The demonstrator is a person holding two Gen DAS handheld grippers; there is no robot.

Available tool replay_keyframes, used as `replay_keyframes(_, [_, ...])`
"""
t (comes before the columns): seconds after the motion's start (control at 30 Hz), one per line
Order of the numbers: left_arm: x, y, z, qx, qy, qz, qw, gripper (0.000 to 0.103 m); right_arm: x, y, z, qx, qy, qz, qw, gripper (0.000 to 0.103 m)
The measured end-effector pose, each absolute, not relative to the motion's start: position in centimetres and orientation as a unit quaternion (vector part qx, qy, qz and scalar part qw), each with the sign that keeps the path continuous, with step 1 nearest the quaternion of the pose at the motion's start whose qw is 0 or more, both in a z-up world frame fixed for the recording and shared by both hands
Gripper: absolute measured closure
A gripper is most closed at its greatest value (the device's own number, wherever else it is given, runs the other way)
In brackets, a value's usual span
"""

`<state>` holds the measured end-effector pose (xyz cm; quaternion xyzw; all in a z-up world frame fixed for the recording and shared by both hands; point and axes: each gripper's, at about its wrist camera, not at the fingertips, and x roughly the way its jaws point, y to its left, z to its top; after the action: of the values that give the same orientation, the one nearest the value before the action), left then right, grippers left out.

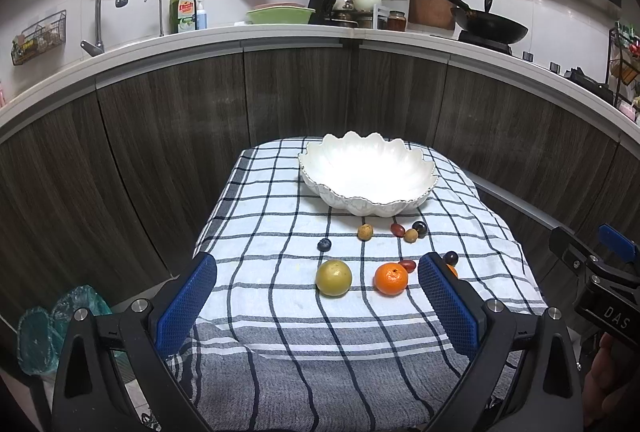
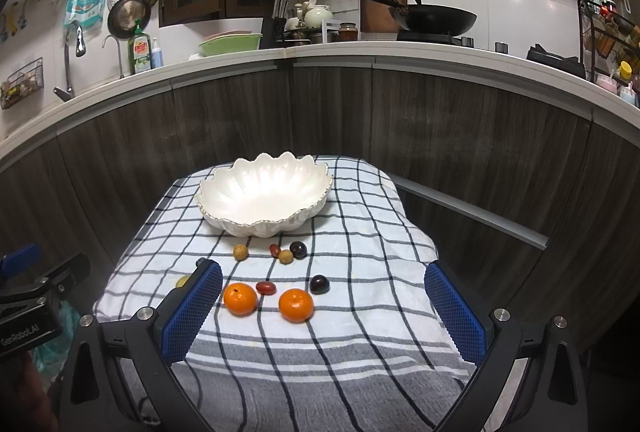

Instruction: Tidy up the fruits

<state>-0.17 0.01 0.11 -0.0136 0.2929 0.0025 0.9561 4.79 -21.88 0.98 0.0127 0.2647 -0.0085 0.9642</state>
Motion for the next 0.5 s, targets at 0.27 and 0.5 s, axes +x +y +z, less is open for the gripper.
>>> replay_keyframes(0.27, [-0.29,0.11,0.24,-0.014,0.294,0.003,0.956,0.0,4.77,-21.82,0.96,0.012,0.267,-0.007,0.964,0.001])
replay_keyframes(0.5, [-0.36,0.14,0.25,-0.014,0.294,0.003,0.956,0.0,4.84,-21.85,0.93,0.013,0.266,-0.008,0.964,0.001])
